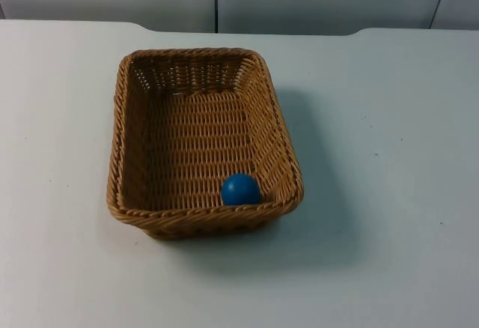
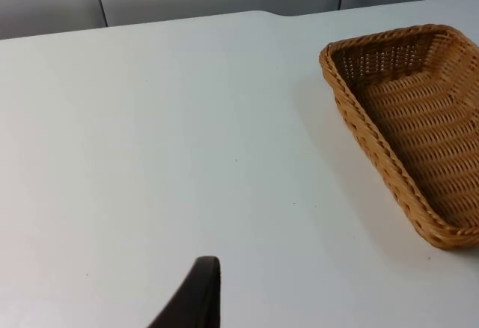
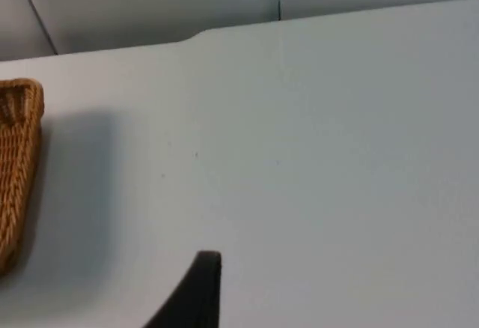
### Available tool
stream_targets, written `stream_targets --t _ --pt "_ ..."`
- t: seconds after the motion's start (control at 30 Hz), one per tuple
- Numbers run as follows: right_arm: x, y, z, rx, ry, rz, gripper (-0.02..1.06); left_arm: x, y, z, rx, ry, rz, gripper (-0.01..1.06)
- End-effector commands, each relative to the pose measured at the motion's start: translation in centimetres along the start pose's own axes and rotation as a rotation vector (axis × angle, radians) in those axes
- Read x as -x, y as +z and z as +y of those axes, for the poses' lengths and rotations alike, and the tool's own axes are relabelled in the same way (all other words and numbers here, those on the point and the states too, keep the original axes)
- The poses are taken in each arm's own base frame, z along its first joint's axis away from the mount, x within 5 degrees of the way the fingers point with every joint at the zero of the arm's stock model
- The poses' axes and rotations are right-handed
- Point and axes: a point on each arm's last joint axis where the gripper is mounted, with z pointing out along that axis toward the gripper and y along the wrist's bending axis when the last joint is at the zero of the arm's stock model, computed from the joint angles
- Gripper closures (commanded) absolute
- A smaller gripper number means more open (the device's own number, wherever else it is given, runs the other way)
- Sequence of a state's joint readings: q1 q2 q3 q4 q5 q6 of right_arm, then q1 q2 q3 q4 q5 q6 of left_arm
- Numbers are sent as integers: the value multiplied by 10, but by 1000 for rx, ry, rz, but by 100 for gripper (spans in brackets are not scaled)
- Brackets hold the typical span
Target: Pick up the basket with the left hand and place the ball into the basket with the right hand.
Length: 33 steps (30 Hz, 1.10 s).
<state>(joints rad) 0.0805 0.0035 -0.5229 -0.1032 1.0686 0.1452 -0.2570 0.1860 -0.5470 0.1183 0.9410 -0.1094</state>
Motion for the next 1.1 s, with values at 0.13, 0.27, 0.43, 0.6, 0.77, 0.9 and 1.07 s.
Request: stream_targets --t 0.13,0.27,0.43,0.6,0.77,0.9,1.07 --pt "-5 2 8 89 -94 29 0 -1 0 -1 -12 -4 4 0" --pt "-5 2 8 89 -94 29 0 -4 2 -1 -12 1 5 0" --pt "-5 2 10 118 -126 31 0 -7 -5 0 -15 44 -60 0" --pt "-6 1 15 176 -206 28 0 -11 -15 1 -16 61 -145 0" --pt "-6 1 15 172 -199 29 0 -15 -22 2 -16 58 -213 0" --pt "-6 1 15 172 -199 29 0 -15 -22 2 -17 26 -204 0" --pt "-6 1 14 170 -199 29 0 -20 -26 5 -1 -59 -127 0"
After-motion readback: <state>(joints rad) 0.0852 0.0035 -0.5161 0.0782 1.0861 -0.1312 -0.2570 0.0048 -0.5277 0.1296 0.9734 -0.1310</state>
